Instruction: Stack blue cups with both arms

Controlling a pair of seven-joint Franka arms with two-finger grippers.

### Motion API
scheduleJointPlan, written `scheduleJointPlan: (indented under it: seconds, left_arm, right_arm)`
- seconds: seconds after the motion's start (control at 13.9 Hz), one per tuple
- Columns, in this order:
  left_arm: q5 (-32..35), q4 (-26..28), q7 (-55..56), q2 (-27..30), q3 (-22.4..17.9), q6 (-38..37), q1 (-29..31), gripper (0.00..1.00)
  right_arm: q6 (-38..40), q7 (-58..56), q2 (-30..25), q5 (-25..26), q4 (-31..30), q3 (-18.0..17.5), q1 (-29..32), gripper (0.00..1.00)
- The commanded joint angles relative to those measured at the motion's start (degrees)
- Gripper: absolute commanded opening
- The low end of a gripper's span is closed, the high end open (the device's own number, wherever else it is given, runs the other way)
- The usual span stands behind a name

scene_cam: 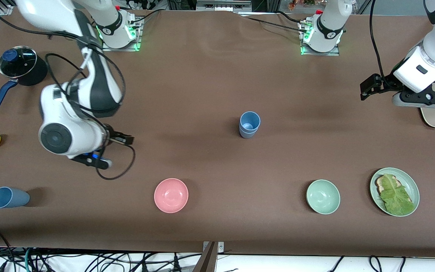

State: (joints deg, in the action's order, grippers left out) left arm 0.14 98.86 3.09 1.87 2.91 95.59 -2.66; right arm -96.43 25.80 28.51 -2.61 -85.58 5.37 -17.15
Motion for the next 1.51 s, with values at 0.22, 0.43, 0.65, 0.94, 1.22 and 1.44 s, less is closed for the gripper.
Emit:
scheduleJointPlan:
  seconds: [0.22, 0.43, 0.65, 0.94, 1.22, 1.44]
  left_arm:
    - [-0.9, 0.4, -0.5, 0.3, -0.5, 0.6, 0.0, 1.00]
    - [-1.0, 0.4, -0.4, 0.3, -0.5, 0.6, 0.0, 1.00]
    - [-0.9, 0.4, -0.4, 0.3, -0.5, 0.6, 0.5, 1.00]
    - [-1.0, 0.4, -0.4, 0.3, -0.5, 0.6, 0.6, 1.00]
    - [-0.9, 0.5, -0.4, 0.3, -0.5, 0.5, 0.6, 1.00]
    - [-1.0, 0.4, -0.4, 0.2, -0.5, 0.5, 0.6, 1.00]
  right_arm:
    - [-8.8, -14.2, -22.9, 4.5, -23.3, -8.9, 16.7, 1.00]
    - [-6.8, -17.4, -31.0, 4.7, -24.8, -9.1, 19.7, 1.00]
    - [-0.4, -20.4, -34.8, 5.3, -22.6, -9.1, 20.5, 1.00]
    - [4.4, -20.9, -34.7, 4.6, -16.5, -9.1, 21.0, 1.00]
    - [3.6, -20.4, -33.8, 4.1, -16.0, -9.1, 21.0, 1.00]
    - [1.7, -20.3, -32.4, 3.9, -16.1, -9.1, 21.0, 1.00]
